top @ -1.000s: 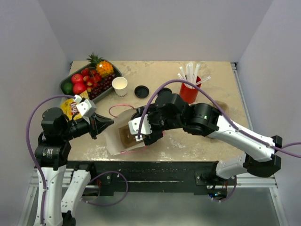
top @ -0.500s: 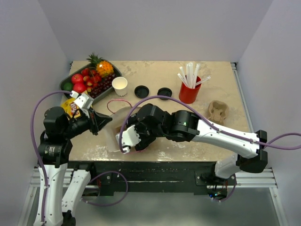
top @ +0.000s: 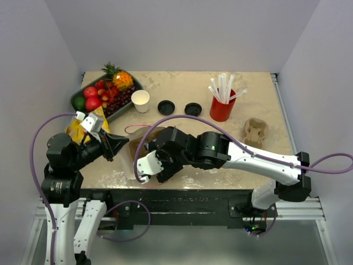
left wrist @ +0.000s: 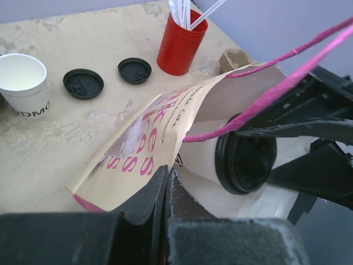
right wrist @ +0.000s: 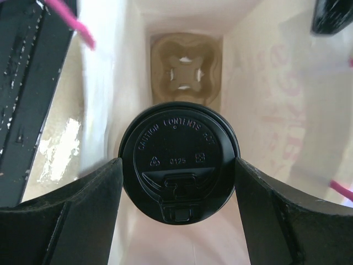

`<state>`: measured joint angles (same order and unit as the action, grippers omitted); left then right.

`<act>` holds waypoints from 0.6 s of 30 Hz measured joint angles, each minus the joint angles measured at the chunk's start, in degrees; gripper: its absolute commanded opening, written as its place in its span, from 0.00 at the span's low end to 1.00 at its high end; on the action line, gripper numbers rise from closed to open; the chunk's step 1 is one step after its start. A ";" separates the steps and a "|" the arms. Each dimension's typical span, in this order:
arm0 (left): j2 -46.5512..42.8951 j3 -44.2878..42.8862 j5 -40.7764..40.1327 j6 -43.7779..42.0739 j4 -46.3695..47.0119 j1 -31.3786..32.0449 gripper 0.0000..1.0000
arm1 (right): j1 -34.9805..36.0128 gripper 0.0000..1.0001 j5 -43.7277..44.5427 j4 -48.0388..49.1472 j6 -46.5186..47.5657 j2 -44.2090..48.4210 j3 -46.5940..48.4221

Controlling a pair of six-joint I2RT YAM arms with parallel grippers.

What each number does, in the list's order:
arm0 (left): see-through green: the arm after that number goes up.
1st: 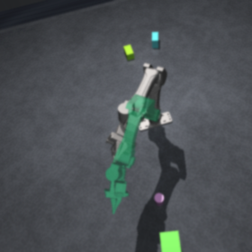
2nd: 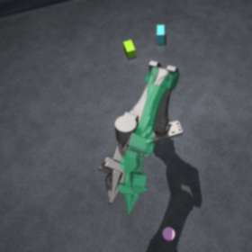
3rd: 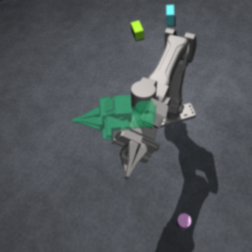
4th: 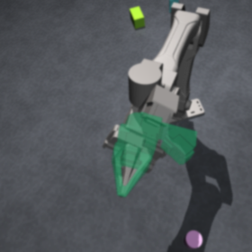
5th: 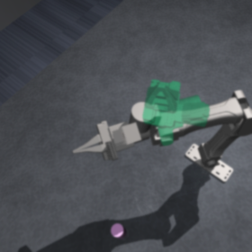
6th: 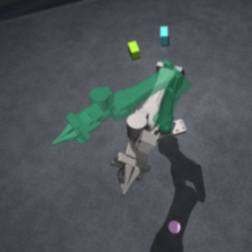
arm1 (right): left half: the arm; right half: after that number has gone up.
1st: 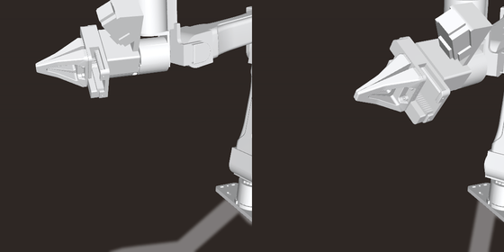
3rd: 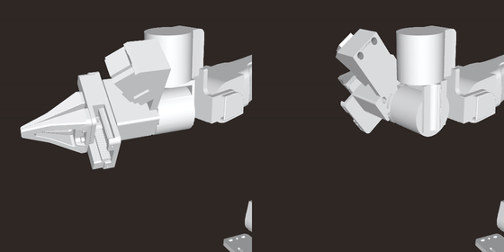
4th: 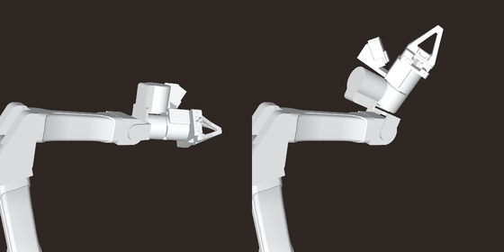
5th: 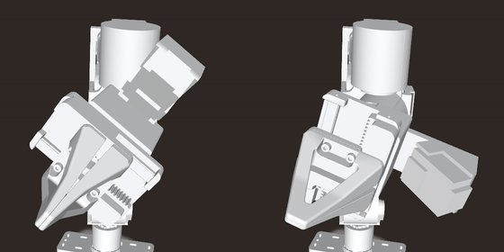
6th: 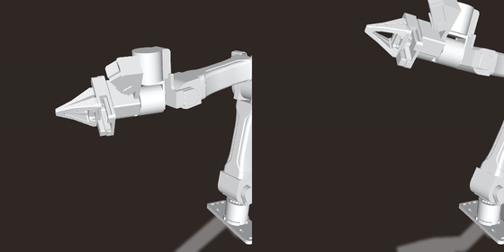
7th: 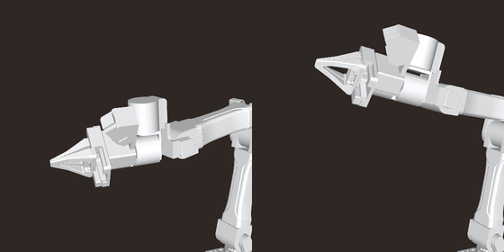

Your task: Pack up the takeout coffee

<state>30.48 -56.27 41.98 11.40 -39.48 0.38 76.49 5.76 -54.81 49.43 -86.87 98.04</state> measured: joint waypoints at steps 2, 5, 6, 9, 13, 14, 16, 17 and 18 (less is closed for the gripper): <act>-2.10 0.74 0.83 -0.28 0.37 0.00 0.00 | 0.00 0.00 1.22 0.52 -1.05 -0.02 -1.46; -5.18 2.67 2.71 -0.76 0.66 -0.22 0.00 | 0.00 0.00 2.67 0.85 -2.34 -0.11 -3.74; -6.05 3.04 3.63 -1.20 0.35 -0.90 0.00 | 0.00 0.00 3.04 0.74 -2.86 -0.37 -4.00; -6.40 3.15 5.62 -3.30 -0.81 -3.06 0.00 | 0.00 0.00 3.80 1.55 -3.80 -1.25 -3.91; -6.64 3.34 8.20 -6.21 -3.34 -6.47 0.00 | 0.00 0.00 4.28 2.10 -4.26 -3.04 -2.54; -6.84 3.37 9.01 -6.84 -4.00 -7.26 0.00 | 0.00 0.00 4.44 2.10 -4.28 -3.56 -2.14; -7.19 3.37 9.86 -8.15 -5.14 -8.11 0.00 | 0.00 0.00 5.16 2.08 -4.17 -4.44 -1.33; -7.30 3.37 10.16 -8.41 -5.57 -8.24 0.00 | 0.00 0.00 5.31 2.14 -4.00 -4.76 -1.11; -7.37 3.34 10.34 -8.83 -5.95 -8.26 0.00 | -0.02 0.00 5.33 2.10 -3.69 -5.01 -1.11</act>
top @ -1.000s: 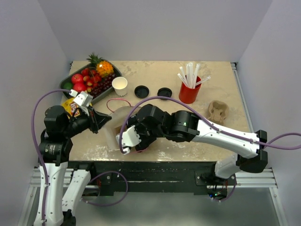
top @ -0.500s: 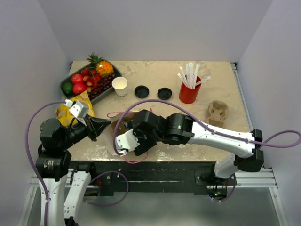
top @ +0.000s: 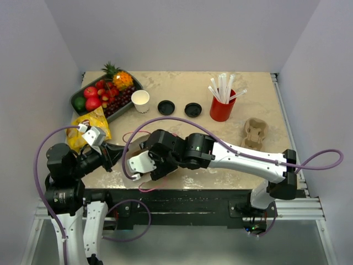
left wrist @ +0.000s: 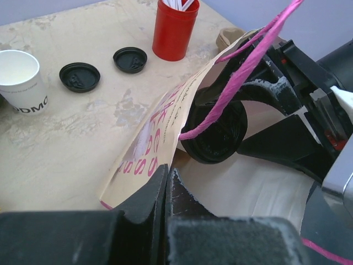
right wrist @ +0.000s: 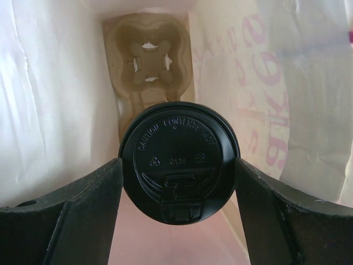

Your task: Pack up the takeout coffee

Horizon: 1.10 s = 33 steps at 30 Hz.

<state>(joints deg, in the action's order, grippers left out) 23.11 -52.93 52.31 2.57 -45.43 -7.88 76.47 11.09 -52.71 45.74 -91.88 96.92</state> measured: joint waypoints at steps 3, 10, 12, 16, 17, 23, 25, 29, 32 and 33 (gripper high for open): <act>0.00 0.00 0.17 -0.44 -0.24 0.00 0.00 | 0.00 0.00 -0.07 0.13 1.60 0.11 -0.98; 0.00 -0.42 1.51 -0.28 -0.07 0.00 0.00 | 0.02 0.00 -0.57 2.10 6.93 3.87 -12.44; 0.04 -0.42 1.86 -0.33 -0.11 0.00 0.00 | 0.00 0.00 -0.57 3.39 8.41 4.11 -14.14; 0.09 -0.37 2.69 -0.35 -0.09 0.00 0.00 | -0.59 0.00 -0.66 7.02 10.93 5.53 -17.57; 0.09 -0.31 2.82 -0.37 -0.07 0.00 0.00 | -0.90 0.00 -0.66 7.50 11.15 5.62 -17.79; 0.90 1.46 3.87 -0.15 0.50 0.00 0.00 | -6.60 0.00 -2.60 9.92 10.32 4.72 -16.50; 2.21 2.10 4.04 0.17 1.09 0.00 0.00 | -8.46 0.00 -3.69 10.32 10.03 3.58 -15.32; 4.90 2.93 4.09 1.44 2.34 -0.02 0.00 | -10.62 0.00 -6.69 11.32 10.36 2.12 -14.47; 5.68 3.32 4.22 2.86 3.67 -0.04 0.00 | -11.06 0.00 -8.13 11.39 10.78 1.81 -14.47; 5.79 3.43 4.22 3.06 4.15 -0.04 0.00 | -11.28 0.00 -8.66 11.45 10.80 1.70 -14.45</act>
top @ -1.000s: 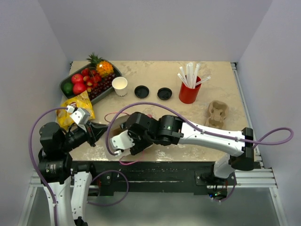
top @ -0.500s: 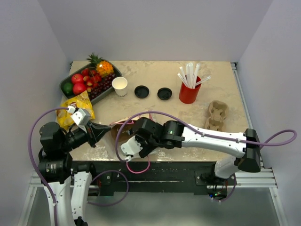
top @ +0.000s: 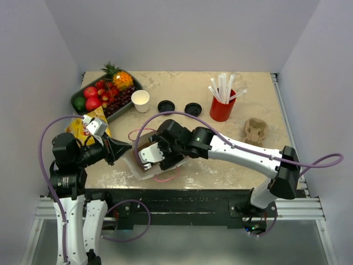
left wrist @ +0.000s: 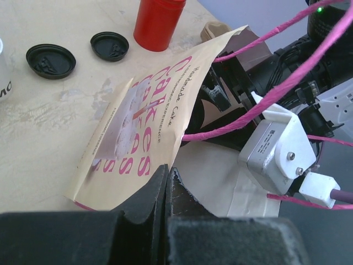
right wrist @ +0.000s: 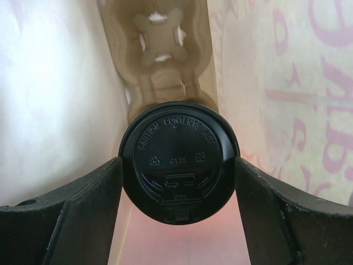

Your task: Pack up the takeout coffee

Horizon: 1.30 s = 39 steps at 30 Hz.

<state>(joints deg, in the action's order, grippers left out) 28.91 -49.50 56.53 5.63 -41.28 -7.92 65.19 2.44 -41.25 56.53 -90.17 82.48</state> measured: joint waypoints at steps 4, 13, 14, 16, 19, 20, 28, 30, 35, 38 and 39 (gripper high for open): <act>0.37 0.46 0.09 1.18 1.05 0.00 0.00 | -0.63 0.00 -1.77 1.11 0.11 -1.03 0.02; 1.46 0.59 0.09 -0.33 0.74 0.00 0.00 | -4.09 0.00 -2.19 8.85 -2.71 -3.82 -0.90; 1.79 0.59 0.11 -0.81 0.61 0.00 0.00 | -4.28 0.00 -2.16 10.40 -3.26 -3.78 -1.68; 2.58 0.59 0.11 -1.90 0.20 0.00 0.00 | -4.61 0.00 -2.21 13.64 -4.04 -3.74 -3.61; 4.04 0.57 0.11 -3.48 -0.11 0.00 0.00 | -4.98 0.00 -2.29 17.35 -4.85 -3.69 -5.92; 4.50 0.55 0.04 -4.07 -0.24 -0.02 0.00 | -5.20 0.00 -2.58 17.77 -5.25 -3.74 -6.12; 8.83 -0.55 -1.77 -7.89 -1.05 -0.22 0.00 | -9.03 0.00 -6.80 19.37 -12.07 -9.86 -0.70; 9.90 -1.09 -2.62 -8.37 -1.09 -0.33 0.00 | -10.23 0.00 -8.37 19.12 -14.84 -11.87 1.92; 11.78 -2.16 -3.43 -8.50 -1.27 -0.31 0.00 | -12.52 0.00 -11.39 18.16 -21.31 -13.99 5.27; 12.87 -2.91 -4.31 -8.50 -1.57 -0.31 0.00 | -12.87 0.00 -12.48 17.92 -23.96 -15.45 6.99; 13.20 -3.15 -4.72 -8.48 -1.73 -0.31 0.00 | -12.87 0.00 -12.70 17.88 -24.76 -16.31 7.98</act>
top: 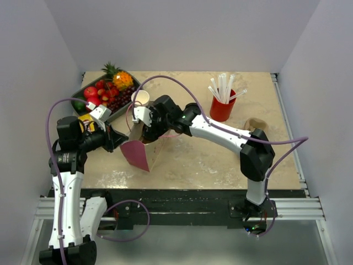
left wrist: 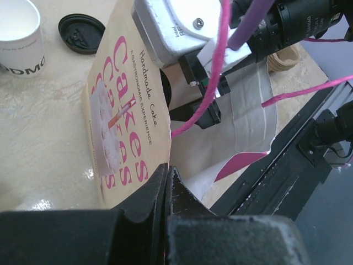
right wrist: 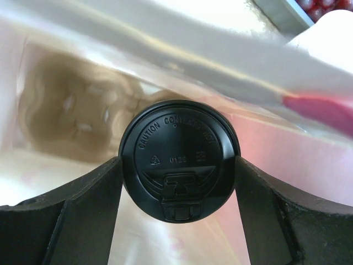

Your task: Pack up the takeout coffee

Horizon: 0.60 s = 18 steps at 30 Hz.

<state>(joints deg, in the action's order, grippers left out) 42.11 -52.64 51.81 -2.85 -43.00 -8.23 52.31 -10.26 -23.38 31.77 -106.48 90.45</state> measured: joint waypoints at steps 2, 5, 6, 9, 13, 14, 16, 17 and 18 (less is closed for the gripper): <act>0.50 -0.24 -0.76 0.15 -0.22 0.00 0.00 | 0.00 0.00 -0.50 -0.76 -1.40 -1.88 2.34; 0.92 -0.28 -1.64 0.44 0.07 0.00 0.00 | 0.00 0.00 -1.11 -1.92 -3.17 -4.04 5.33; 0.98 -0.28 -1.92 0.68 0.22 0.00 0.00 | 0.00 0.00 -1.11 -2.21 -4.04 -4.72 6.25; 0.94 -0.31 -2.75 0.94 0.50 0.00 0.00 | -0.15 0.00 -0.74 -2.16 -6.84 -5.33 7.13; 0.61 -0.39 -3.56 1.40 0.48 0.00 0.00 | -0.24 0.00 0.90 -1.31 -10.27 -5.27 6.73; 0.44 -0.42 -3.85 1.53 0.46 0.00 0.00 | -0.24 0.00 1.46 -1.16 -10.84 -5.20 6.62; 0.15 -0.42 -4.28 1.55 0.42 0.00 0.00 | -0.24 0.00 2.27 -0.81 -11.39 -5.11 6.32; 0.00 -0.42 -4.50 1.55 0.31 0.00 0.00 | -0.20 0.00 2.82 -0.63 -11.54 -5.01 6.12; -0.13 -0.42 -4.63 1.55 0.26 0.00 0.00 | -0.09 0.00 3.23 -0.48 -11.63 -4.87 5.90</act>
<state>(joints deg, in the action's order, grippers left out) 41.98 -53.06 47.18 -1.30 -42.74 -8.23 52.23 -7.03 -23.86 20.14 -111.35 96.36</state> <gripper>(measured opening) 0.015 0.778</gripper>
